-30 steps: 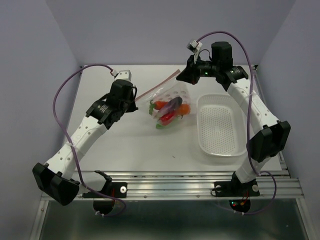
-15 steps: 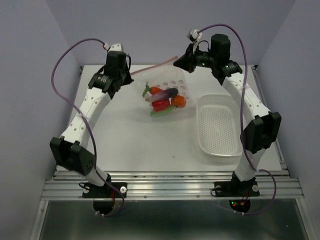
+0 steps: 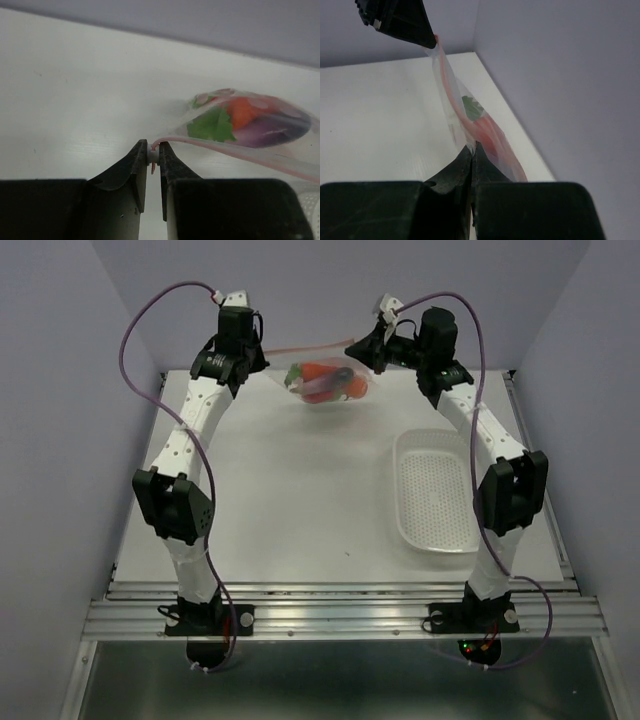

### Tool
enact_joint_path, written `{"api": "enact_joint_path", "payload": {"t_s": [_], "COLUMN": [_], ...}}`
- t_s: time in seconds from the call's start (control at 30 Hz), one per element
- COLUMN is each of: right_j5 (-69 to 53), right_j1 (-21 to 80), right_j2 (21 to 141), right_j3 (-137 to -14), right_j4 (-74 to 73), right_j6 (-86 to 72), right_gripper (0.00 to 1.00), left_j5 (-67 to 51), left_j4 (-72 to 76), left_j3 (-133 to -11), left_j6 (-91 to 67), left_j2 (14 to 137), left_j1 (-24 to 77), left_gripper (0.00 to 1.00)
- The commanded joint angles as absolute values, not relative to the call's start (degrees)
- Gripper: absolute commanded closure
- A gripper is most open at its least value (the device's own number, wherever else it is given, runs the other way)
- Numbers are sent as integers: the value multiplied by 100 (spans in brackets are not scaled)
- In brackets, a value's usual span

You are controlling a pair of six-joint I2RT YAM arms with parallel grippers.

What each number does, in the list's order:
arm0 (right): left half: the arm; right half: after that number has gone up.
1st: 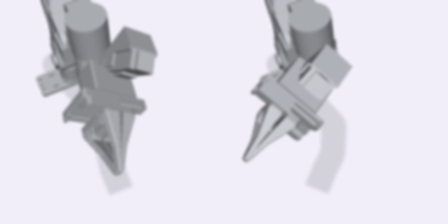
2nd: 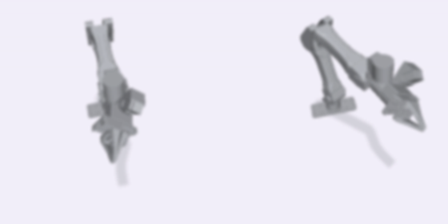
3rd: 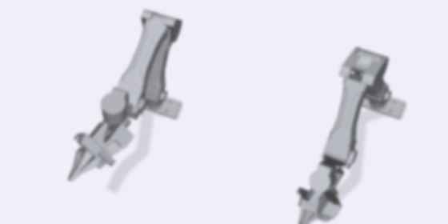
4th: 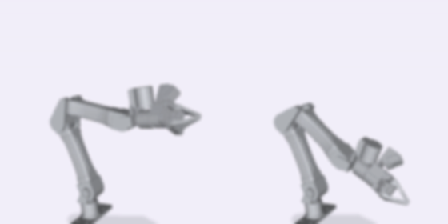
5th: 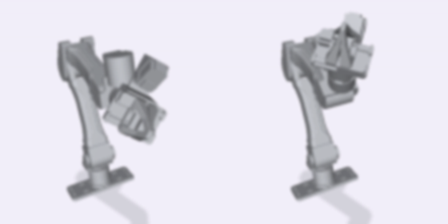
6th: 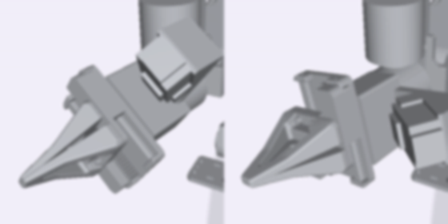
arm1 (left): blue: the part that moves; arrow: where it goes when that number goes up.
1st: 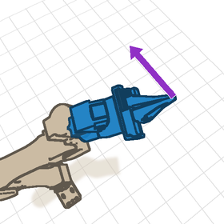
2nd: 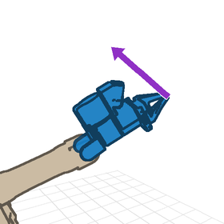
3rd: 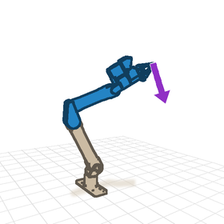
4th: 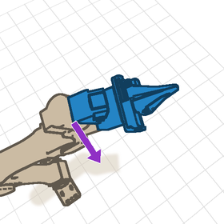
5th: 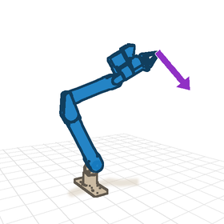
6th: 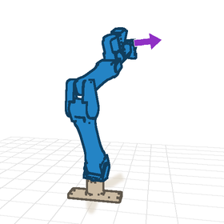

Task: Place the food in the zip-top bag and seal the zipper
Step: Place the zipper food storage bag at the center of the board, then reset both arms

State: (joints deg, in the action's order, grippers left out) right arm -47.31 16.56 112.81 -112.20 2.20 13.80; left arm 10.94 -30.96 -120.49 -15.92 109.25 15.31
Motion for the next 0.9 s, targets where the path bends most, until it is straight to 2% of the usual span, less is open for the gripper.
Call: {"api": "enact_joint_path", "payload": {"t_s": [0.0, 0.07, 0.1, 0.17, 0.2, 0.23, 0.27, 0.3, 0.37, 0.4, 0.47, 0.5, 0.6, 0.63, 0.7, 0.73, 0.77, 0.83, 0.87], "right_j5": [-4652, -4579, -4527, -4272, -4202, -4201, -4332, -4437, -4753, -4798, -4877, -4895, -5097, -5159, -4898, -4469, -3899, -4, 1340], "right_j1": [2063, 2249, 2346, 2600, 2880, 2970, 3066, 3128, 3252, 3322, 3322, 3322, 3322, 3322, 3322, 3322, 3322, 3322, 3322], "right_j2": [10697, 10381, 10275, 9951, 9619, 9511, 9414, 9335, 9220, 9220, 9289, 9325, 9457, 9422, 9134, 8975, 8800, 8281, 8157], "right_j3": [-10022, -9129, -8871, -8448, -7907, -7901, -7771, -7743, -7830, -7901, -8137, -8452, -9216, -9315, -9334, -9073, -8870, -8144, -7930], "right_j4": [187, 88, 27, -306, -1108, -1116, -1647, -1974, -2976, -3354, -4553, -4979, -6361, -6355, -5314, -4604, -2778, -358, 266], "right_j6": [2807, 3162, 3408, 3725, 4457, 4465, 4865, 5087, 5667, 5852, 6473, 6669, 7505, 7132, 6219, 4535, 3604, 1568, 938], "right_gripper": [99, 99, 99, 99, 93, 93, 90, 81, 66, 44, 24, 0, 0, 0, 0, 0, 0, 0, 0], "left_j5": [1197, 1160, 1151, 1187, 1709, 1714, 1897, 1933, 2082, 2100, 2345, 2390, 2522, 2496, 2400, 2365, 2295, 2364, 2373], "left_j4": [-2349, -2014, -1926, -1890, -2386, -2391, -2869, -3048, -3469, -3820, -4225, -4576, -4772, -4764, -4755, -4737, -4729, -4711, -4528], "left_j3": [-10150, -9487, -8892, -8396, -7750, -7691, -7673, -7629, -7436, -7340, -6990, -6892, -6697, -6767, -6925, -7108, -7215, -7452, -7471], "left_j6": [-1415, -1564, -1617, -1784, -2402, -2408, -2634, -2741, -3084, -3120, -3268, -3322, -3498, -3507, -3516, -3498, -3489, -3533, -3533], "left_j2": [10056, 9722, 9616, 9257, 8750, 8745, 8667, 8553, 8228, 8105, 7718, 7586, 6998, 6909, 6812, 6733, 6706, 6548, 6461], "left_j1": [1371, 1362, 1371, 1371, 1397, 1397, 1389, 1389, 1389, 1389, 1389, 1389, 1380, 1380, 1380, 1380, 1380, 1389, 1389], "left_gripper": [92, 88, 75, 63, 28, 27, 8, 1, 1, 1, 1, 1, 1, 1, 1, 1, 1, 1, 1]}}
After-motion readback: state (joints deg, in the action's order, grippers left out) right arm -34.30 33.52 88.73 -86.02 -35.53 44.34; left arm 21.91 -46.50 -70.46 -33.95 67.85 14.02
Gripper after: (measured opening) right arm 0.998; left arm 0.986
